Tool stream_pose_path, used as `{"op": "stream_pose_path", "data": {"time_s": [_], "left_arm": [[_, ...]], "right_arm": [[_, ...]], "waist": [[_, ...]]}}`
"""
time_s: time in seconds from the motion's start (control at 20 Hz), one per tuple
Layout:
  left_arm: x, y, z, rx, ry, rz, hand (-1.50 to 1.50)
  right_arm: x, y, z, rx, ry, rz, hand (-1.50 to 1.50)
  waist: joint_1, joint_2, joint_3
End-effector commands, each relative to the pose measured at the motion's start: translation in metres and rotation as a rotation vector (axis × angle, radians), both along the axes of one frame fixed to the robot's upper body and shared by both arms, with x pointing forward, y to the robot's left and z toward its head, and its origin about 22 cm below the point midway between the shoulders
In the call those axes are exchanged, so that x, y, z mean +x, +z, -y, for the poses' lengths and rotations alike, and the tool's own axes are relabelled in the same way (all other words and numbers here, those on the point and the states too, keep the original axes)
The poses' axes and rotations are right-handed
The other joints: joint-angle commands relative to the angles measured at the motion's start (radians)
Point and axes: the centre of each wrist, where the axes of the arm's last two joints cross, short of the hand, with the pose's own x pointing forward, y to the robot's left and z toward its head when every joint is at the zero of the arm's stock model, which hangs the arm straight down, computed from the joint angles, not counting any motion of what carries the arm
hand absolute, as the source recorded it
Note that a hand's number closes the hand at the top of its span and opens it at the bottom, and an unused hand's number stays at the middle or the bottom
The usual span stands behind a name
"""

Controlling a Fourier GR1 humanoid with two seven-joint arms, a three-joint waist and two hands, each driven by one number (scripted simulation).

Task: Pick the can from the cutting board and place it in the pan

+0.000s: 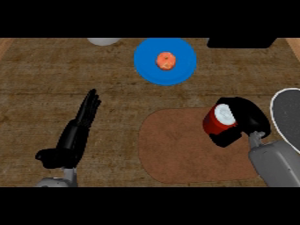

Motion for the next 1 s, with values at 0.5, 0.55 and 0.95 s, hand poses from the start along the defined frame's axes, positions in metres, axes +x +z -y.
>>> {"op": "stream_pose_path", "data": {"time_s": [0.5,0.55,0.95], "left_arm": [[0.003,0.016,0.0,-0.005,0.021,-0.02,0.0],[-0.011,0.013,-0.013,0.004,0.024,-0.011,0.0],[0.003,0.013,-0.019,-0.011,-0.002,-0.009,0.0]], "right_arm": [[-0.096,0.022,-0.042,-0.055,-0.126,0.289,1.5],[-0.089,0.019,-0.035,-0.141,-0.148,0.346,1.5],[-0.113,0.092,-0.036,-0.017,-0.305,0.631,1.5]], "waist": [[-0.014,0.012,0.012],[-0.007,0.012,0.012],[-0.008,0.015,0.012]]}}
